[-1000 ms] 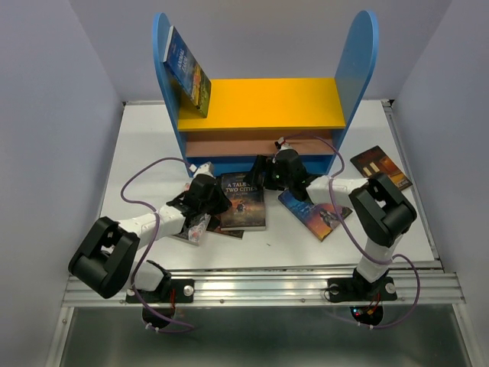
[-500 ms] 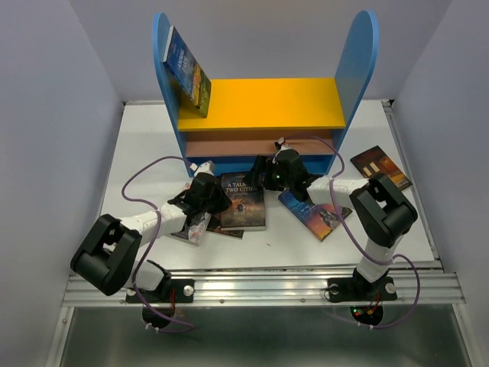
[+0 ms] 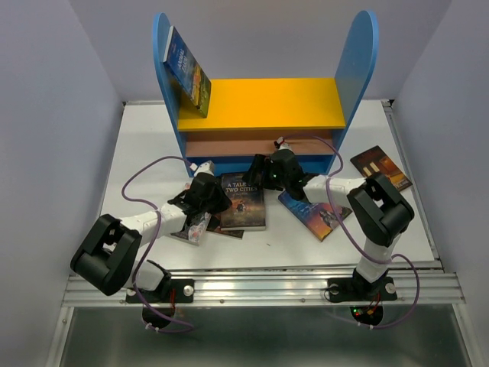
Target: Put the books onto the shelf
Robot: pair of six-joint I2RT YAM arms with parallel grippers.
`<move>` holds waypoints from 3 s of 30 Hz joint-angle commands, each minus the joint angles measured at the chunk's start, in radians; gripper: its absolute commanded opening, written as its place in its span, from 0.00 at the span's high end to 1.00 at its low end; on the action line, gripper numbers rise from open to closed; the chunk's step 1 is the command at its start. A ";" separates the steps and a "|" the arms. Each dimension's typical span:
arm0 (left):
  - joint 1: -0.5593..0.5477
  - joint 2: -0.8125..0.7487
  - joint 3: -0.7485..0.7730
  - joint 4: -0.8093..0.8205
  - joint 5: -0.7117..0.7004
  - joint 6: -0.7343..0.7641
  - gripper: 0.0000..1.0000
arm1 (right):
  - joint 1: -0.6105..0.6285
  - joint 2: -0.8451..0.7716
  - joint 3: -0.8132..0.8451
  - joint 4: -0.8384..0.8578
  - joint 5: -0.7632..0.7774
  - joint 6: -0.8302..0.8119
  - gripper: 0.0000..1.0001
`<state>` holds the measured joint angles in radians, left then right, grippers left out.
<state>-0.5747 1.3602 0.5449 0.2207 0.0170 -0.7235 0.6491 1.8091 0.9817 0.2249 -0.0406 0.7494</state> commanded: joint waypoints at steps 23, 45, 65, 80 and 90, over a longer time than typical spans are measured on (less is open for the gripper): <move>-0.001 0.051 0.044 -0.078 -0.023 0.009 0.82 | 0.001 0.072 -0.081 -0.378 0.030 0.100 0.03; 0.001 0.007 -0.020 -0.021 -0.022 -0.019 0.83 | 0.050 -0.086 -0.152 -0.302 -0.080 0.013 0.04; -0.002 0.016 -0.045 0.037 0.020 -0.027 0.86 | 0.060 0.016 -0.113 -0.180 -0.110 0.085 0.18; -0.014 0.030 -0.022 0.066 0.032 -0.025 0.81 | 0.060 -0.073 -0.147 -0.142 -0.070 0.047 0.99; -0.017 -0.107 0.023 0.020 0.051 0.016 0.23 | 0.060 -0.269 -0.222 -0.153 -0.031 -0.025 0.99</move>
<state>-0.5900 1.3308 0.5369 0.2760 0.0673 -0.7414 0.7017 1.6154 0.7910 0.1200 -0.0994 0.8059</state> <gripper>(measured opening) 0.719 0.198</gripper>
